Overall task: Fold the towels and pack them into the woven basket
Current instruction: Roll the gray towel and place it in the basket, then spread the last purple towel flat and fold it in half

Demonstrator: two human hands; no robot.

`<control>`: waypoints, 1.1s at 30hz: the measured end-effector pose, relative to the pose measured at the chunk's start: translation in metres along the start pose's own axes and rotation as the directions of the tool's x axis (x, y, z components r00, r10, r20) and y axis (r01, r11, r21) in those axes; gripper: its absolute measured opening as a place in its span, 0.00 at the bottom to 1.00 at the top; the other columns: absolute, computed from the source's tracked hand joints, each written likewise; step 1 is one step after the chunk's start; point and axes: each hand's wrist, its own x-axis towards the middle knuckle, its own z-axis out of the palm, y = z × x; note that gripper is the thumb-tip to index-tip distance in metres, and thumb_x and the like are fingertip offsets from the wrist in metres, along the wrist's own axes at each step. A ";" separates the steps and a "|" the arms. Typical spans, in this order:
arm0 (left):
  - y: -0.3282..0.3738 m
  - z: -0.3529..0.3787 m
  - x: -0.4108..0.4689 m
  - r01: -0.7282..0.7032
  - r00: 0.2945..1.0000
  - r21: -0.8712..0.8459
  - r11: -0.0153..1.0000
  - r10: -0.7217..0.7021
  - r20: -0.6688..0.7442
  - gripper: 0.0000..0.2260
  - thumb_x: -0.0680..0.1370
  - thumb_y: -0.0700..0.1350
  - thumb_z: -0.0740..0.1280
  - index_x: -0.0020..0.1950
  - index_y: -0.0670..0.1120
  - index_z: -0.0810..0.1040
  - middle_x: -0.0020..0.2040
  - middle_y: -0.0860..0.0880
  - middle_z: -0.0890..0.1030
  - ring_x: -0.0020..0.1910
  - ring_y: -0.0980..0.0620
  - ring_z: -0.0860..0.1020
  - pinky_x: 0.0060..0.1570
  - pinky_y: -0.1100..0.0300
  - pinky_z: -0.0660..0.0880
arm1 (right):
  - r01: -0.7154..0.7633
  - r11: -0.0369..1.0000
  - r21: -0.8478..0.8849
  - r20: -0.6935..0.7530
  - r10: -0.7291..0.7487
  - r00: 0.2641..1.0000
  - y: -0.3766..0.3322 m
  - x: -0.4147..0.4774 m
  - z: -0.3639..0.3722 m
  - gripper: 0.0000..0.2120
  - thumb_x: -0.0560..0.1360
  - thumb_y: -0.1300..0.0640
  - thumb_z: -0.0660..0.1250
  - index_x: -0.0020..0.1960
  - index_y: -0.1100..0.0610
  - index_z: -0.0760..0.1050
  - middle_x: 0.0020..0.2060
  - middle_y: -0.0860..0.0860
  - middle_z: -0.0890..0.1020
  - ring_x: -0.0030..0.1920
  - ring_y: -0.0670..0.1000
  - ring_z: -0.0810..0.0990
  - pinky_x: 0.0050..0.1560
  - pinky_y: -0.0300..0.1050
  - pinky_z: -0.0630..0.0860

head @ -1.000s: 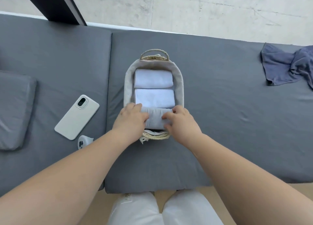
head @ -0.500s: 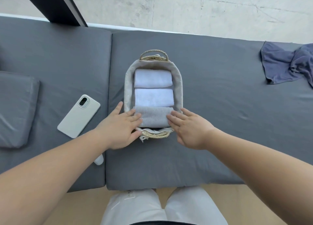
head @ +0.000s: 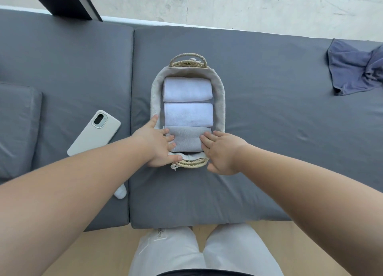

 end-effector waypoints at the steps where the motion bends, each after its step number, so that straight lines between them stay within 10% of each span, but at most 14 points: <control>1: 0.001 0.000 0.001 0.004 1.000 0.003 1.000 -0.004 0.014 0.36 0.78 0.69 0.34 0.82 0.53 0.50 0.82 0.53 0.50 0.81 0.51 0.46 0.71 0.33 0.30 | -0.013 1.000 0.007 0.009 0.013 1.000 -0.002 0.002 0.002 0.37 0.80 0.42 0.46 0.81 0.64 0.50 0.81 0.61 0.51 0.81 0.58 0.49 0.80 0.53 0.48; 6: 0.014 -0.016 0.001 0.040 0.999 0.049 0.998 -0.039 -0.020 0.34 0.81 0.66 0.38 0.76 0.51 0.68 0.75 0.48 0.69 0.77 0.46 0.62 0.73 0.33 0.36 | -0.065 0.997 0.051 0.035 0.063 0.997 -0.006 0.006 0.001 0.36 0.81 0.41 0.46 0.81 0.62 0.50 0.81 0.57 0.51 0.81 0.55 0.49 0.79 0.52 0.51; 8: 0.023 -0.029 -0.003 -0.006 0.980 0.065 0.998 0.019 -0.196 0.24 0.84 0.57 0.46 0.62 0.50 0.79 0.59 0.48 0.80 0.59 0.46 0.77 0.75 0.37 0.47 | -0.077 0.993 0.085 0.007 0.077 0.997 -0.004 0.004 -0.006 0.34 0.81 0.42 0.47 0.79 0.61 0.60 0.80 0.57 0.57 0.80 0.55 0.55 0.77 0.53 0.59; 12: 0.035 -0.022 -0.007 -0.043 0.910 -0.078 0.996 0.006 -0.415 0.14 0.80 0.48 0.55 0.61 0.50 0.75 0.56 0.48 0.70 0.38 0.47 0.73 0.57 0.48 0.68 | -0.033 0.995 0.094 -0.074 0.040 0.996 -0.001 -0.006 -0.022 0.24 0.80 0.44 0.52 0.62 0.56 0.79 0.64 0.54 0.71 0.63 0.54 0.70 0.57 0.49 0.71; 20: 0.029 -0.008 -0.006 0.015 0.992 -0.255 0.967 -0.045 -0.115 0.25 0.83 0.58 0.40 0.81 0.57 0.50 0.82 0.54 0.43 0.77 0.46 0.62 0.73 0.33 0.44 | -0.007 0.996 0.086 -0.012 0.008 1.000 -0.001 -0.005 -0.006 0.27 0.85 0.47 0.46 0.81 0.56 0.56 0.82 0.52 0.43 0.81 0.51 0.49 0.79 0.53 0.52; 28: 0.049 -0.018 -0.019 0.110 0.984 -0.390 0.914 -0.155 -0.087 0.26 0.83 0.60 0.41 0.81 0.56 0.54 0.82 0.53 0.46 0.79 0.43 0.57 0.71 0.28 0.42 | -0.104 0.991 0.088 -0.004 0.105 0.994 -0.009 -0.014 -0.011 0.27 0.83 0.50 0.52 0.81 0.55 0.57 0.82 0.52 0.44 0.81 0.52 0.45 0.80 0.57 0.45; 33: 0.081 -0.029 -0.051 0.122 0.919 -0.546 0.829 -0.302 -0.253 0.24 0.82 0.61 0.47 0.74 0.53 0.66 0.80 0.46 0.60 0.73 0.40 0.65 0.72 0.34 0.53 | -0.246 0.889 0.387 -0.081 0.298 0.951 -0.013 -0.078 0.005 0.31 0.83 0.49 0.51 0.82 0.57 0.47 0.82 0.51 0.42 0.81 0.52 0.43 0.80 0.54 0.46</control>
